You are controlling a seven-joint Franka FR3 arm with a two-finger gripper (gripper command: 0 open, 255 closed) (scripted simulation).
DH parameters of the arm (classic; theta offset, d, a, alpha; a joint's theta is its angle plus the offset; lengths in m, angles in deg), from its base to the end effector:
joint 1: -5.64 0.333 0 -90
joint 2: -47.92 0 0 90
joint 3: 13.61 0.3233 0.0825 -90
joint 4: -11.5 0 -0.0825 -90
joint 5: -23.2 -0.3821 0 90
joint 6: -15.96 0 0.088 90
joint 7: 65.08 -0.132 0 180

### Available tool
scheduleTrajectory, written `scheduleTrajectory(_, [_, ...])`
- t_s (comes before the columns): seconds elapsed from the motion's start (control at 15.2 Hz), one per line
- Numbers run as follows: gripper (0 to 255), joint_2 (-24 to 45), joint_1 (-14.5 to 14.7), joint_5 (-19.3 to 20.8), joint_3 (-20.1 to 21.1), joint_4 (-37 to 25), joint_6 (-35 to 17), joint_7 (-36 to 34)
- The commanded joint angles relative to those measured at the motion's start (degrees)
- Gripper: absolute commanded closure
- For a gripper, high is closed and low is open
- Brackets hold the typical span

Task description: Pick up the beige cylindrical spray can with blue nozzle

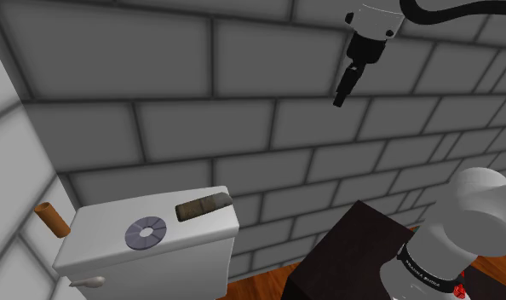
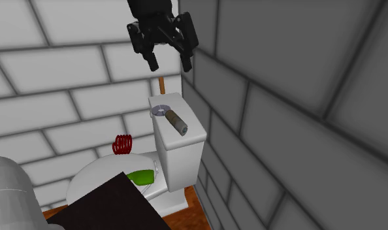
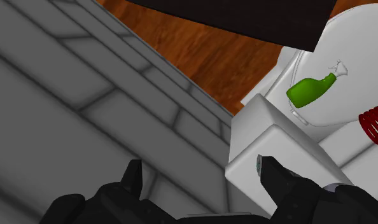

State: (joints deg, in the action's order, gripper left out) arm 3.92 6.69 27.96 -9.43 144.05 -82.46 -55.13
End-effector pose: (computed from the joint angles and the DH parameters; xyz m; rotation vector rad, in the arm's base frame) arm 0.3232 0.0267 0.6002 2.9655 0.3786 0.2456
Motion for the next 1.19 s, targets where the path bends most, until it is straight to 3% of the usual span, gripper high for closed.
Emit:
scheduleTrajectory(0.0, [0, 0.00, 0.00, 0.00, 0.00, 0.00, 0.00, 0.00])
scheduleTrajectory(0.53, [0, 11.22, 3.04, 0.08, 1.42, 3.02, -14.34, 3.81])
scheduleTrajectory(1.12, [0, 26.88, 5.66, 1.47, 3.86, 1.66, -28.61, 7.41])
